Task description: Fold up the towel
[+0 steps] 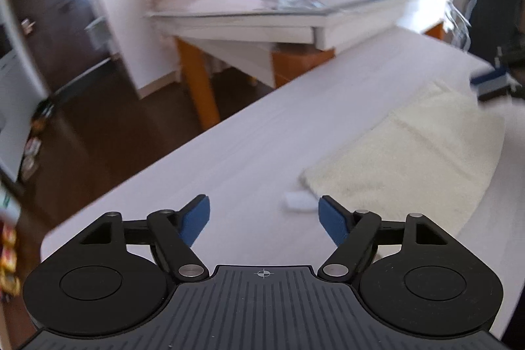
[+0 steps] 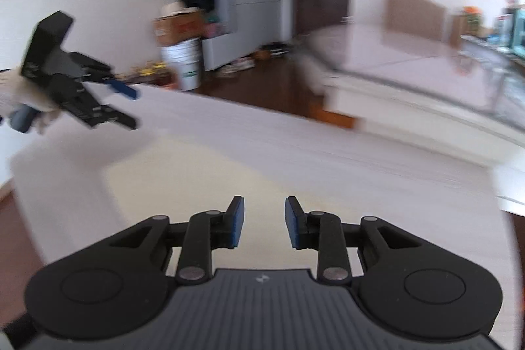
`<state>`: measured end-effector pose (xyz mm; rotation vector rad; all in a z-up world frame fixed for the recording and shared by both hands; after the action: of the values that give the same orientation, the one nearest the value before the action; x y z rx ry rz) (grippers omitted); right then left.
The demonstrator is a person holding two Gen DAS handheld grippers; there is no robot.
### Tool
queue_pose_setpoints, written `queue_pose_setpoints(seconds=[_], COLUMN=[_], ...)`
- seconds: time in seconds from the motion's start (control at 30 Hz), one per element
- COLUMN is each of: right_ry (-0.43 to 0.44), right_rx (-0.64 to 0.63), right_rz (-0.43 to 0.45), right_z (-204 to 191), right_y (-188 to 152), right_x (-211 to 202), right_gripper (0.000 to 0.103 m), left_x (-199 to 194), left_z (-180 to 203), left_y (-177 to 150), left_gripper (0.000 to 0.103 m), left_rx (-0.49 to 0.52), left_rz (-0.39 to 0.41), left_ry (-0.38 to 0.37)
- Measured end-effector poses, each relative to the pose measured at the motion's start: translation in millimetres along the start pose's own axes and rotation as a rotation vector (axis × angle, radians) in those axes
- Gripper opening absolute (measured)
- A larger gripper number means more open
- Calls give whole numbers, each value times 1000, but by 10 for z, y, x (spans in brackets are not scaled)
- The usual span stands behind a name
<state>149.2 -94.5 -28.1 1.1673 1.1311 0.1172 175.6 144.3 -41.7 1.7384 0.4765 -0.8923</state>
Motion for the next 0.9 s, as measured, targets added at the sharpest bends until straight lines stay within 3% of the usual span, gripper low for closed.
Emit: queue_pose_setpoints(seconds=[0.23,0.43,0.67,0.9], right_ry=[105,112,264,294], right_rx=[-152,-214,-350,-438], right_rz=[-50,-116,-176,-273], right_z=[-957,-1280,-1582,-1110], right_y=[171,206,42,-322], right_x=[549,907,647,129], right_gripper=[21,19,18,18], left_x=[-455,-753,-816,-688], left_z=[13,141,284,676], left_y=[-489,-819,-1020,-969], left_gripper=[86,93,93,93], left_rx=[-70,-44,7,155], left_rz=[2,10,6,34], left_ry=[67,89,78,-5])
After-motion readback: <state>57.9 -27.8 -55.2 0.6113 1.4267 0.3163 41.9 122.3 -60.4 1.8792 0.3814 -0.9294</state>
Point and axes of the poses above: each gripper's, at about its wrist camera, not at the fingertips, and x roughly the way its jaws point, z to its right, y to its top, the point moved 8 cm from there along x, roughly the way its jaws point, and after that the axes turned 4 degrees about -z, right-handed, at the moved point
